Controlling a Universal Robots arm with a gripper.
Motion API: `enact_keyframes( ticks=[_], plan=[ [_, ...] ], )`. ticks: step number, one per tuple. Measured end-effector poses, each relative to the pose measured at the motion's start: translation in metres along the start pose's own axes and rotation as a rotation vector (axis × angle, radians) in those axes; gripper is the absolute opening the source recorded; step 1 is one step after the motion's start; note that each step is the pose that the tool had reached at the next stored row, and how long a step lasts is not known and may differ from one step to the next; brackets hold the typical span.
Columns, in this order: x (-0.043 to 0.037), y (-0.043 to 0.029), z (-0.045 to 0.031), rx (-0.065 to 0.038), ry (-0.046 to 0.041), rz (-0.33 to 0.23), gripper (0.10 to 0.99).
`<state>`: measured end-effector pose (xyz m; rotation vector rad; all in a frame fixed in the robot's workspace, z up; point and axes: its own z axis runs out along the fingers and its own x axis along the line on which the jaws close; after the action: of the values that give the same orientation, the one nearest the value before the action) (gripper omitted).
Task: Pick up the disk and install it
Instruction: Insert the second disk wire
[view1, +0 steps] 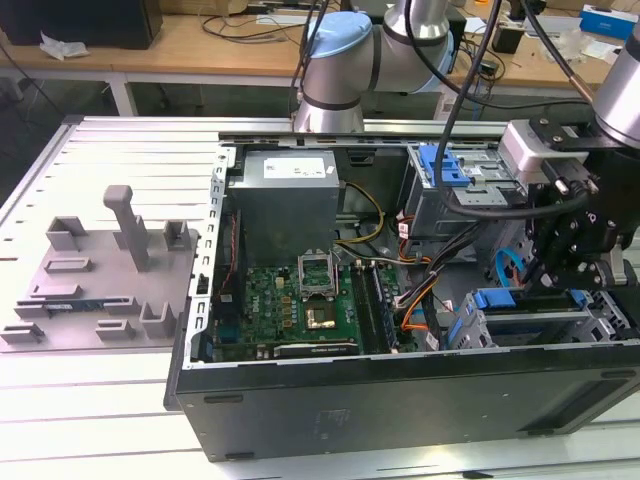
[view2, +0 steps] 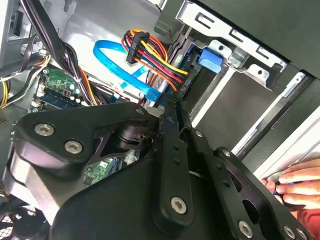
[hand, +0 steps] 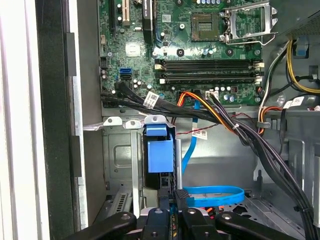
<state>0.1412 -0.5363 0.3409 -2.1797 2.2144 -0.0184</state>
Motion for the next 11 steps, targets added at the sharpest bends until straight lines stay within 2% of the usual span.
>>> enact_keyframes(
  ticks=[4,5,6,7,8,11],
  plan=[
    [0.0,0.0012,0.003,-0.001,-0.0015,-0.017,0.161],
    [-0.0003,0.0012,0.0018,-0.001,-0.0018,-0.018,0.173],
    [-0.0009,0.0012,0.0,0.0,-0.0016,-0.018,0.231],
    [-0.0018,0.0011,-0.0027,0.0,-0.0006,-0.019,0.231],
    [-0.0023,0.0011,-0.0051,0.0,-0.0008,-0.019,0.298],
    [-0.0055,0.0006,-0.0234,0.0,-0.0006,-0.019,0.298]
  ],
)
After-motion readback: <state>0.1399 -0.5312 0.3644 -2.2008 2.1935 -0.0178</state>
